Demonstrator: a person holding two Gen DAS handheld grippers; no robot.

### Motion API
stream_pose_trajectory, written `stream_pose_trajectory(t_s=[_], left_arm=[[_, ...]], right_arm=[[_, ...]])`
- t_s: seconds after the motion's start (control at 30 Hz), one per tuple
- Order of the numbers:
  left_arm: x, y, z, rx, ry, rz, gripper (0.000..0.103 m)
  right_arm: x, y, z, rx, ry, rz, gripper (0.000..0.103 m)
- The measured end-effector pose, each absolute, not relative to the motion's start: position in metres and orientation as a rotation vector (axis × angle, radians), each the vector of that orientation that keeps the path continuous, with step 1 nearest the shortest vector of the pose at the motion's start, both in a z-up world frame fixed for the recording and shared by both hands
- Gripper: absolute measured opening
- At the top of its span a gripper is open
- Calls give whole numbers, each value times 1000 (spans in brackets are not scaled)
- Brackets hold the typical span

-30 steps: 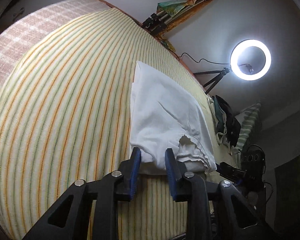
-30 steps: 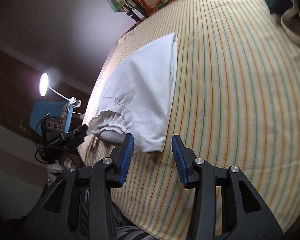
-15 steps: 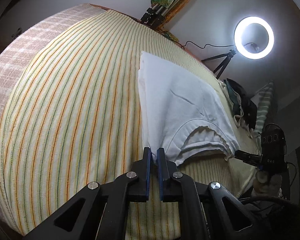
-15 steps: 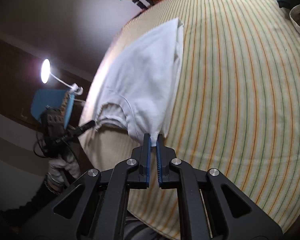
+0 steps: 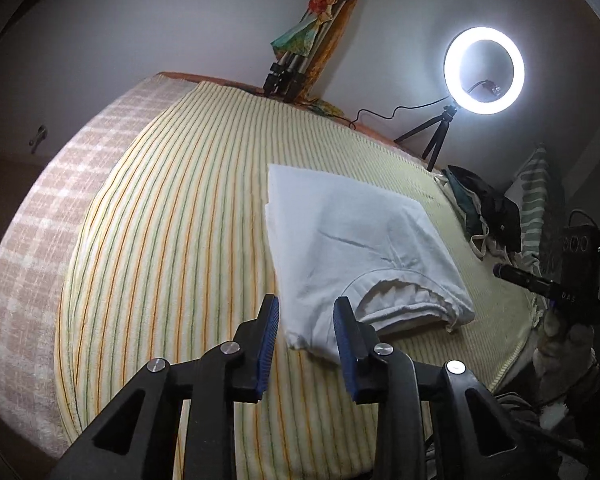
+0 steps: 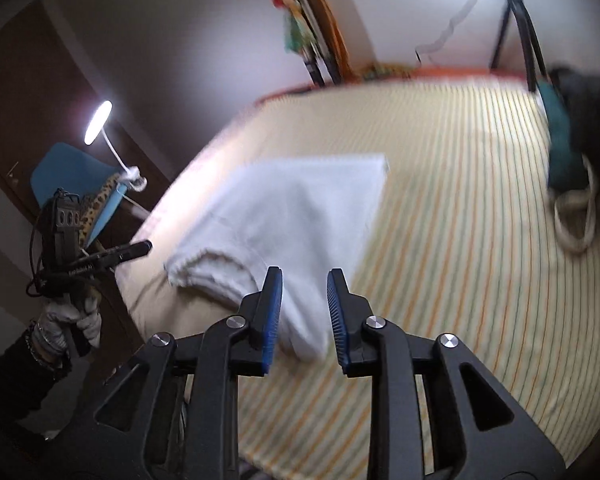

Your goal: Fold small clothes

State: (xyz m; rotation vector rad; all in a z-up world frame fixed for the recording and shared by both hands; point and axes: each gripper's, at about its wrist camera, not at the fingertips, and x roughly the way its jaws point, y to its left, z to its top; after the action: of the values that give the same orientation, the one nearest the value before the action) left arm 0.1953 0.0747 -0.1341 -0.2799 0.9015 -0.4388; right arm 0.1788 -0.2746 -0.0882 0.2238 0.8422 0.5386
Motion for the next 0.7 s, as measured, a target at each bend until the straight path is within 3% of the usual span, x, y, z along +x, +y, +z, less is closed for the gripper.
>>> stream_pose_trajectory(t_s=[0.3, 0.7], left_arm=[[262, 5, -118, -191, 864, -499, 36], [306, -18, -178, -170, 924, -477, 36]], right_arm=[[266, -202, -81, 59, 861, 569, 25], [317, -180, -147, -42, 965, 522, 25]])
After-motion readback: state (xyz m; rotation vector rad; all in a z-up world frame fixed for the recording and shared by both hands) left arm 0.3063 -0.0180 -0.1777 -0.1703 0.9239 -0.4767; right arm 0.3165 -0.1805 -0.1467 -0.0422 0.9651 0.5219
